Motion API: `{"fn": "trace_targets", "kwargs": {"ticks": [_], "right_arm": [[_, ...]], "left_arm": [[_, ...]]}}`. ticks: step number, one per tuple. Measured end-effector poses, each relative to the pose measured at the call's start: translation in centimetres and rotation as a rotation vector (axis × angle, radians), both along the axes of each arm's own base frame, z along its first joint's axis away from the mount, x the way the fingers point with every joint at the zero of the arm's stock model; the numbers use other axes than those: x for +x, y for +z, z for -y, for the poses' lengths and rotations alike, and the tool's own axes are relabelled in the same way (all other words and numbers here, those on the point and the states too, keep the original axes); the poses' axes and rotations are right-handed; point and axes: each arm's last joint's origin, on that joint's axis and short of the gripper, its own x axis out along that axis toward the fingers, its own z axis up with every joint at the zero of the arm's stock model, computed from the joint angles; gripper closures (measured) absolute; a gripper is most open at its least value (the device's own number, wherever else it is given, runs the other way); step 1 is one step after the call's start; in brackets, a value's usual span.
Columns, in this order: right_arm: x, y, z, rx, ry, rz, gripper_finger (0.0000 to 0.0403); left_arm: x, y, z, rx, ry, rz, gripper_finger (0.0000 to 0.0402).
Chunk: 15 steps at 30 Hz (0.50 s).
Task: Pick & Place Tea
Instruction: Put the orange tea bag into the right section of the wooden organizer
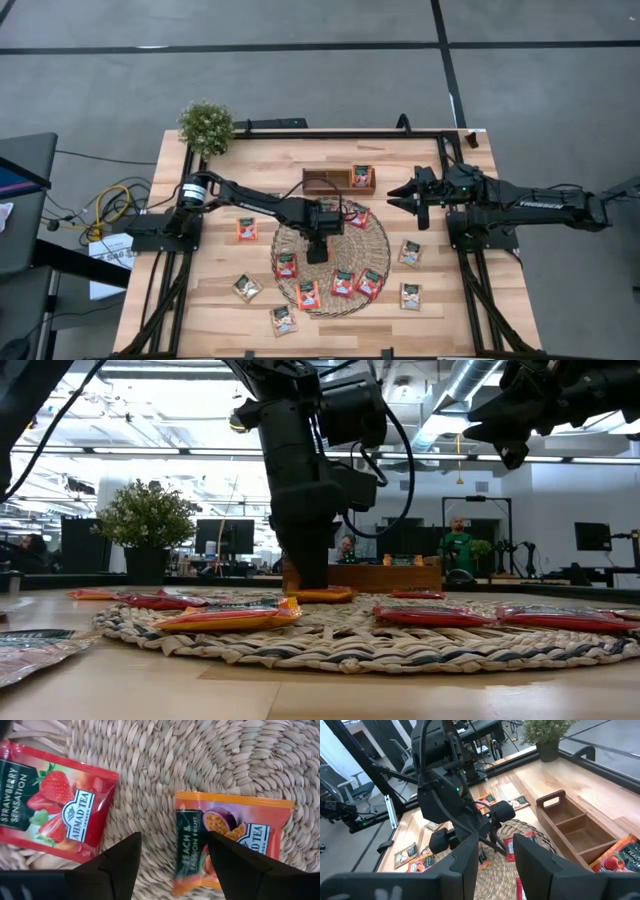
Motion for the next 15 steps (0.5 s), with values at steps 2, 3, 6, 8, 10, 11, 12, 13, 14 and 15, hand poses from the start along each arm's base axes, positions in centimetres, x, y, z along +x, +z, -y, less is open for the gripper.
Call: {"fn": "trace_targets", "kwargs": {"ticks": [2, 3, 6, 8, 10, 11, 12, 13, 14, 15], "right_arm": [[0.0, 0.0, 0.0, 0.0, 0.0, 0.0, 0.029], [0.0, 0.0, 0.0, 0.0, 0.0, 0.0, 0.029], [0.0, 0.0, 0.0, 0.0, 0.0, 0.0, 0.029], [0.0, 0.0, 0.0, 0.0, 0.0, 0.0, 0.029], [0.0, 0.0, 0.0, 0.0, 0.0, 0.0, 0.029], [0.0, 0.0, 0.0, 0.0, 0.0, 0.0, 0.029], [0.0, 0.0, 0.0, 0.0, 0.0, 0.0, 0.029], [0.0, 0.0, 0.0, 0.0, 0.0, 0.0, 0.029], [0.0, 0.0, 0.0, 0.0, 0.0, 0.0, 0.029], [0.0, 0.0, 0.0, 0.0, 0.0, 0.0, 0.029]], "left_arm": [[0.01, 0.01, 0.02, 0.001, -0.001, 0.001, 0.0179], [0.03, 0.01, 0.01, 0.004, -0.001, 0.003, 0.0179], [0.06, 0.02, -0.04, 0.022, 0.005, 0.008, 0.0179], [0.07, 0.02, -0.03, 0.028, 0.007, 0.009, 0.0179], [0.07, 0.01, -0.05, 0.024, 0.005, 0.008, 0.0179], [0.07, 0.0, -0.04, 0.022, 0.004, 0.008, 0.0179], [0.07, 0.0, -0.04, 0.021, 0.005, 0.008, 0.0179], [0.07, 0.0, -0.04, 0.02, 0.005, 0.008, 0.0179], [0.07, -0.01, -0.03, 0.018, 0.004, 0.008, 0.0179], [0.07, -0.01, -0.01, 0.013, 0.003, 0.007, 0.0179]]}}
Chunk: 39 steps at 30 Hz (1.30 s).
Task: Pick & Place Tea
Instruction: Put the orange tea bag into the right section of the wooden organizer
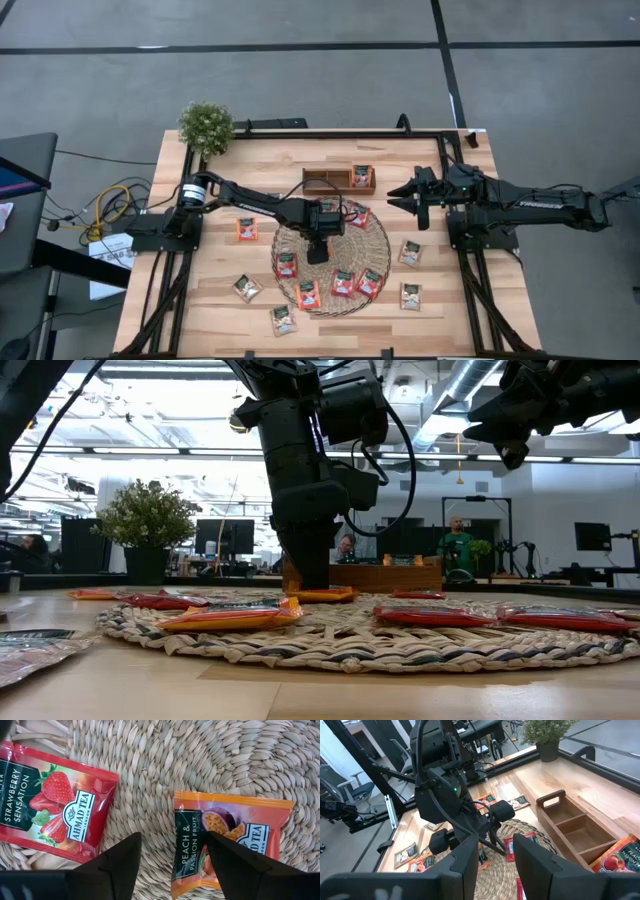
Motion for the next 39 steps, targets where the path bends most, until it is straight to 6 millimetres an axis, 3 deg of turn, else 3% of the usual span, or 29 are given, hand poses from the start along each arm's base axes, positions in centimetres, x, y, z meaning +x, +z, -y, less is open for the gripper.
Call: {"fn": "trace_targets", "kwargs": {"ticks": [10, 29, 39], "right_arm": [[0.0, 0.0, 0.0, 0.0, 0.0, 0.0, 0.029], [0.0, 0.0, 0.0, 0.001, 0.0, 0.0, 0.029], [0.0, 0.0, 0.0, 0.001, 0.0, -0.004, 0.029]], "left_arm": [[0.0, -0.1, 0.0, -0.014, -0.004, 0.001, 0.0208], [0.2, 0.0, 0.1, -0.018, 0.0, 0.019, 0.0326], [1.1, 2.0, 0.1, -0.014, 0.002, 0.039, 0.0383]]}}
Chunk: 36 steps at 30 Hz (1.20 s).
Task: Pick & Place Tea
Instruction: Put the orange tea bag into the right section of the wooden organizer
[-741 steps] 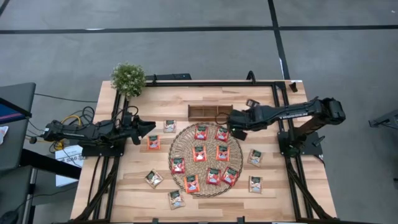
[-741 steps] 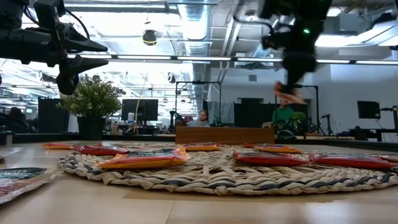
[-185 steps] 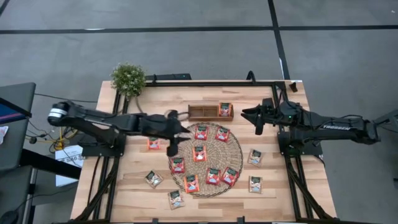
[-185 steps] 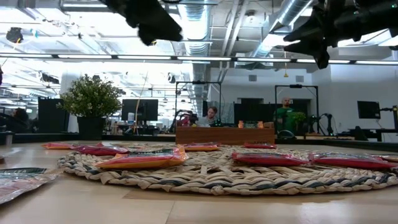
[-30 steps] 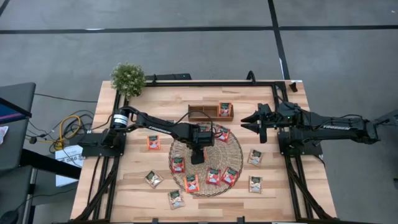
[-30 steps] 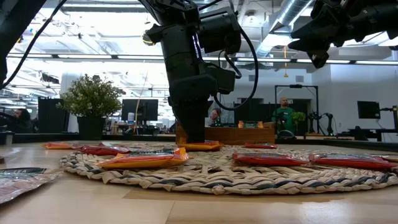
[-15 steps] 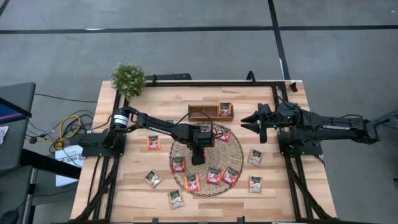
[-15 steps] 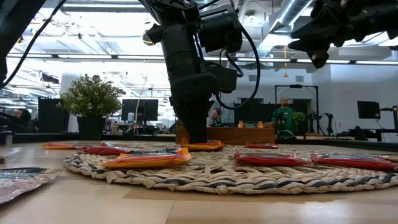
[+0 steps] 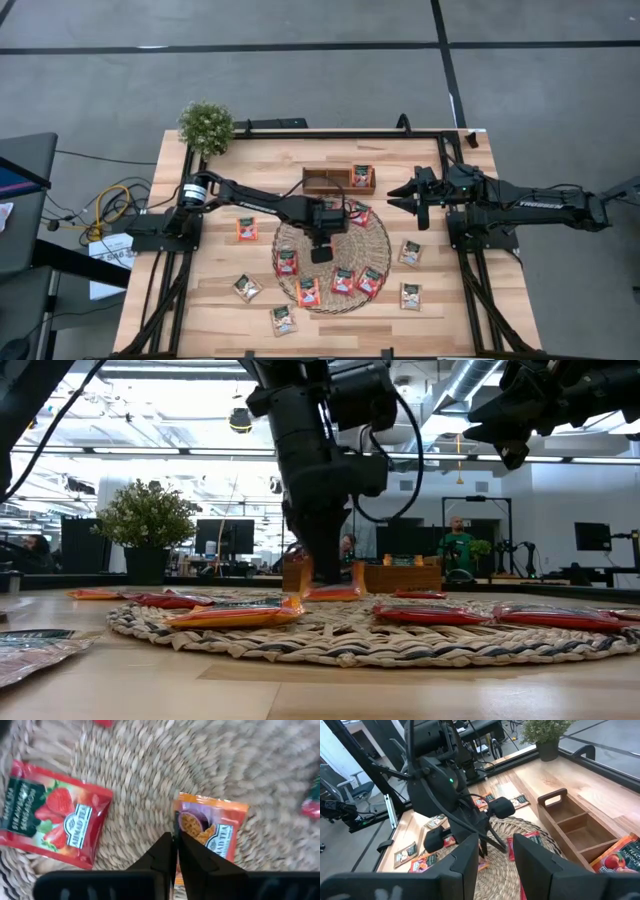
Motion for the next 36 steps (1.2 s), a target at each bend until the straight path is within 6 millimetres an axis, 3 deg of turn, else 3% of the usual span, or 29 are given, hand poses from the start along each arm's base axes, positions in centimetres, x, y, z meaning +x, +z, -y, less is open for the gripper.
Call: {"fn": "trace_targets", "kwargs": {"ticks": [10, 25, 36], "right_arm": [[0.0, 0.0, 0.0, 0.001, 0.0, 0.0, 0.029], [0.9, -0.9, 0.1, 0.02, 0.001, -0.074, 0.0288], [2.6, -1.9, 0.3, 0.011, 0.059, -0.115, 0.0211]], "left_arm": [[0.7, 3.6, 0.1, -0.001, -0.001, -0.009, 0.0401], [3.1, 11.5, -0.1, 0.075, 0.044, 0.262, 0.0401], [4.2, 13.3, -0.2, 0.099, 0.064, 0.427, 0.0401]]}}
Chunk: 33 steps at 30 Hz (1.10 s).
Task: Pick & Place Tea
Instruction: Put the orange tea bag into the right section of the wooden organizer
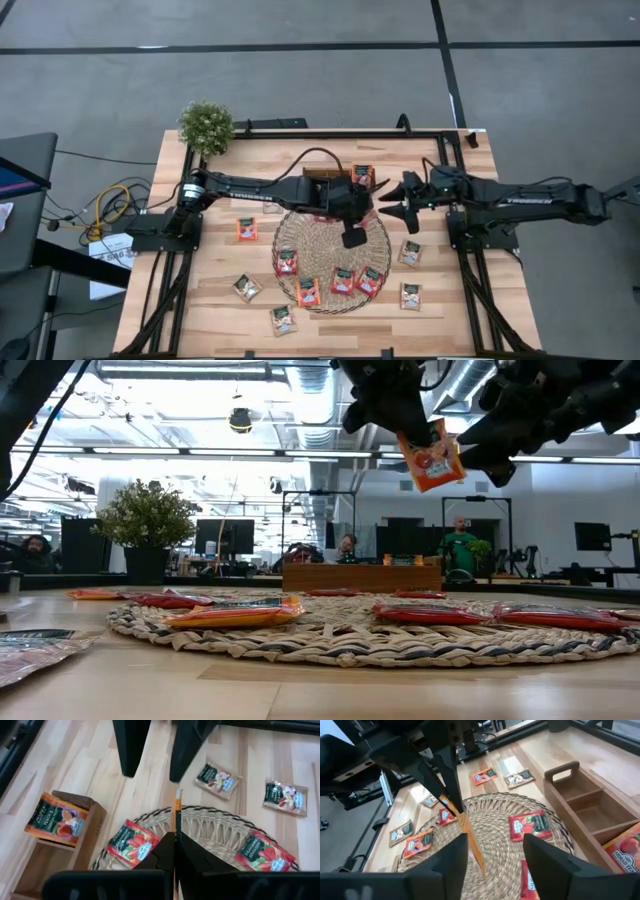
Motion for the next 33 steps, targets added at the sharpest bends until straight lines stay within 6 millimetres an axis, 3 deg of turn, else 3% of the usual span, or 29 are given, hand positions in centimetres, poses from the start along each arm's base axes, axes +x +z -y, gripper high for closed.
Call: {"fn": "trace_targets", "kwargs": {"ticks": [7, 33], "right_arm": [[0.7, 0.0, 0.1, -0.005, 0.0, 0.029, 0.0187], [1.7, 1.2, -0.4, 0.02, 0.1, 0.09, 0.0195]], "left_arm": [[0.0, 0.0, 0.0, 0.0, 0.001, 0.002, 0.0401], [0.0, -0.2, -0.5, 0.033, 0.038, -0.01, 0.0401]]}}
